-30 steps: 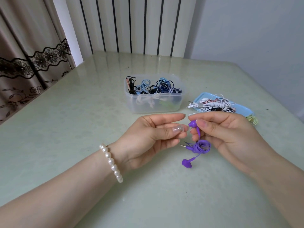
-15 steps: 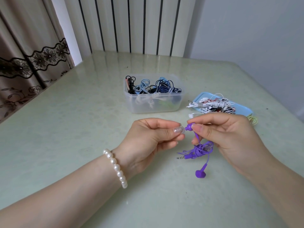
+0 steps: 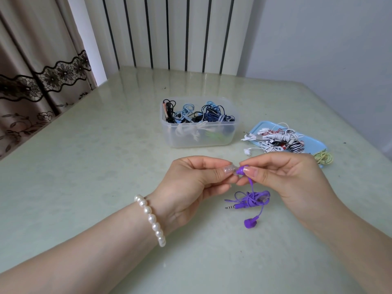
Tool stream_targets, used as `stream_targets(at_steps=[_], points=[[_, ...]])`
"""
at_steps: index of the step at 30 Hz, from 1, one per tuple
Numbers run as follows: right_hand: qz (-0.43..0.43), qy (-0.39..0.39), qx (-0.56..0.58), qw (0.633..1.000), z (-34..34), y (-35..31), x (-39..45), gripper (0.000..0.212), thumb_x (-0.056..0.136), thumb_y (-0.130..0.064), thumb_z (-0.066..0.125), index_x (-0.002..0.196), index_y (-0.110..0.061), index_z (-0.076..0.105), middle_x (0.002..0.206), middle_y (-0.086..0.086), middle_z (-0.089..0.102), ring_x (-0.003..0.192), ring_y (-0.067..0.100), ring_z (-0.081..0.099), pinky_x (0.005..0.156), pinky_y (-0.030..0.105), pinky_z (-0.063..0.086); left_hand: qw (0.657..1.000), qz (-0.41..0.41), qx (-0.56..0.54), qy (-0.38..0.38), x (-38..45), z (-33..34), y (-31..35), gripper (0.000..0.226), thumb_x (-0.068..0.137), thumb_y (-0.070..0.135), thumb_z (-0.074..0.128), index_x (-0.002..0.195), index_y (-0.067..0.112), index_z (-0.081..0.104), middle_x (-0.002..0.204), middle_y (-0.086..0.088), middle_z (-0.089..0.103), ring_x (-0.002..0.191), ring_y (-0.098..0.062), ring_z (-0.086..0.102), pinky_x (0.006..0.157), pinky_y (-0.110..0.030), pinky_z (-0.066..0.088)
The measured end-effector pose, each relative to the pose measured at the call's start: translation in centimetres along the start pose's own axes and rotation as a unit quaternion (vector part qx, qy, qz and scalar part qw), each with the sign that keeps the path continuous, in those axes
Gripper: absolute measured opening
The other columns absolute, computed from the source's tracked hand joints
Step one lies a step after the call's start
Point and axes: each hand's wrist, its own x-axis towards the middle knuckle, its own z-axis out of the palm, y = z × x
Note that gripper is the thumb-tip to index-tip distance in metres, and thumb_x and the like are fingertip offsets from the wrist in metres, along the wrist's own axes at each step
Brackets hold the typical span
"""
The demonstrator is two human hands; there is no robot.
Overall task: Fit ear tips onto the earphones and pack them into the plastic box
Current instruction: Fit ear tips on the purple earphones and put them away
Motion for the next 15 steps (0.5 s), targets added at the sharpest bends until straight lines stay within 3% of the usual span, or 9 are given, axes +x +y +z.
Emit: stream_targets(at_steps=[15], points=[[0.023,0.03,0.025,0.999,0.17,0.07,0.01,0.014,0.077,0.011,0.059,0.079,-0.001,0.067,0.067,0.008,0.072,0.059,0.022,0.07,0.058,0.018,0.054,1.0,-0.005,-0.021,0.003,-0.1,0.15,-0.14,0.02,0.056,0.006,0.067,0.075,0.001,0.067,0.076,-0.013,0.072,0.066,-0.015,0.07,0.063,-0.022,0.056]])
